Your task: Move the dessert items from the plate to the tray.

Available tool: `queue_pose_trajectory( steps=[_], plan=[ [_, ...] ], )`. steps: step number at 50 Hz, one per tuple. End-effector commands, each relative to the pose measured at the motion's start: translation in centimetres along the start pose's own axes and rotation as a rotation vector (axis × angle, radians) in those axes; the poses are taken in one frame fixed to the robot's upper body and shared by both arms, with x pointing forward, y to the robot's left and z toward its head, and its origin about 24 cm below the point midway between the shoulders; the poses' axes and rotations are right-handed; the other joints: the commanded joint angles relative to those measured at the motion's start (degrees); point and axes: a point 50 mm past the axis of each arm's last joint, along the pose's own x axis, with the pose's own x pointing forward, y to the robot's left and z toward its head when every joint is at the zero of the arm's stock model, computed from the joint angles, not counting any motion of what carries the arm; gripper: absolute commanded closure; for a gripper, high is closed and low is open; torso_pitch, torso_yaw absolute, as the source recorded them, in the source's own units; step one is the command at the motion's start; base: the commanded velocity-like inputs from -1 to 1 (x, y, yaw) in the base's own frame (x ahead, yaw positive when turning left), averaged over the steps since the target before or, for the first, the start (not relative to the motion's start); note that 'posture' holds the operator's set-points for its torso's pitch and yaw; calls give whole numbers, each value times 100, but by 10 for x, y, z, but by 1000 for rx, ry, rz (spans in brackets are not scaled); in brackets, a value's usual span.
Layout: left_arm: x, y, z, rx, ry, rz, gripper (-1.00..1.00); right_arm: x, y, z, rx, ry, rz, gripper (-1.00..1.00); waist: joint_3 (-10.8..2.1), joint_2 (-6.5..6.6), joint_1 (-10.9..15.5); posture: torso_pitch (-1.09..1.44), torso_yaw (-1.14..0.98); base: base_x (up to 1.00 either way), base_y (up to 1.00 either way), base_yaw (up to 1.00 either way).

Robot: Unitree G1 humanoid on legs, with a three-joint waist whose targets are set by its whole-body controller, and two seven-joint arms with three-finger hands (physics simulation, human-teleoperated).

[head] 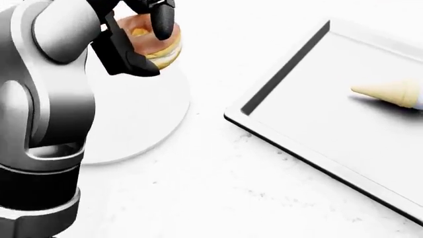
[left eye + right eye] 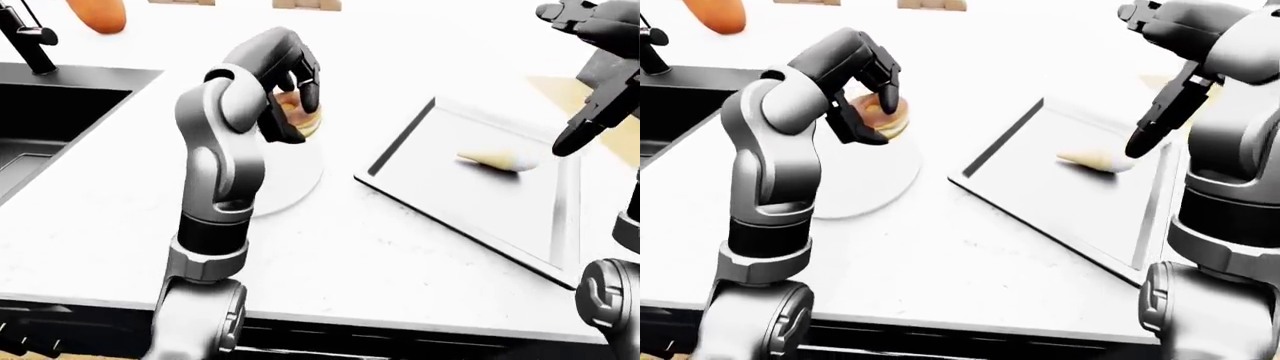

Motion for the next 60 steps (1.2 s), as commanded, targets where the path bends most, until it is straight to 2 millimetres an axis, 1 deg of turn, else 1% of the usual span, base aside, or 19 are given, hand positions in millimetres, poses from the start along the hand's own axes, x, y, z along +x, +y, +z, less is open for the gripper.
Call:
queue_pose_trajectory(
  steps=[1,6,9,13,17,20,21,22,23,28,34,36,40,43,46,49,51,54,60],
  plan=[
    [-2,11,22,17,-48,47,81,-16,-19,2,-6,-20,-75,-100,-143,-46,-6,0,0,0,0,0],
    [6,-3,52,13,-102,26,84,-24,-24,-2,-10,-23,-84,-100,-126,-119,0,0,0,0,0,0],
    [11,-11,71,17,-131,23,85,-26,-23,-5,-10,-24,-86,-100,-125,-165,-3,0,0,0,0,0],
    [15,-18,88,21,-156,17,87,-27,-21,-10,-7,-19,-84,-100,-131,-217,-6,0,0,0,0,0],
    [21,-31,101,22,-177,9,89,-26,-18,-10,-6,-20,-80,-100,-135,-252,-2,0,0,0,0,0],
    [21,-40,112,18,-205,4,90,-23,-14,-10,-4,-22,-75,-100,-144,-273,1,0,0,0,0,0],
    [20,-45,118,11,-219,3,91,-23,-14,-9,-2,-25,-76,-100,-148,-282,4,0,0,0,0,0],
    [22,-74,142,-24,-281,-2,92,-23,-12,-10,-2,-26,-73,-100,-154,-294,4,0,0,0,0,0],
    [23,-79,146,-29,-291,-3,93,-23,-12,-10,-2,-27,-73,-100,-170,-326,-2,0,0,0,0,0],
    [23,-84,157,-34,-315,1,94,-21,-8,-13,0,-24,-68,-100,-183,-410,44,0,0,0,0,0],
    [21,-104,167,-33,-338,-25,93,-21,-7,-13,0,-25,-67,-100,-172,-451,51,0,0,0,0,0],
    [20,-109,169,-27,-342,-39,88,-21,-6,-13,1,-24,-67,-100,-173,-462,66,0,0,0,0,0],
    [17,-121,170,-15,-349,-74,67,-20,-6,-14,0,-23,-65,-100,-166,-495,82,0,0,0,0,0],
    [15,-125,170,-4,-348,-89,58,-20,-6,-13,0,-24,-65,-100,-163,-518,87,0,0,0,0,0],
    [15,-127,170,1,-348,-92,41,-20,-6,-13,1,-25,-64,-100,-158,-531,89,0,0,0,0,0],
    [14,-131,170,4,-349,-94,32,-21,-5,-11,0,-28,-63,-100,-156,-536,89,0,0,0,0,0],
    [13,-134,170,8,-349,-97,18,-20,-5,-11,1,-28,-63,-100,-154,-538,90,0,0,0,0,0],
    [12,-137,171,14,-349,-105,9,-20,-4,-12,2,-28,-62,-100,-158,-547,91,0,0,0,0,0],
    [10,-142,173,20,-355,-117,-19,-18,-2,-12,3,-28,-60,-100,-160,-562,85,0,0,0,0,0]
  ],
)
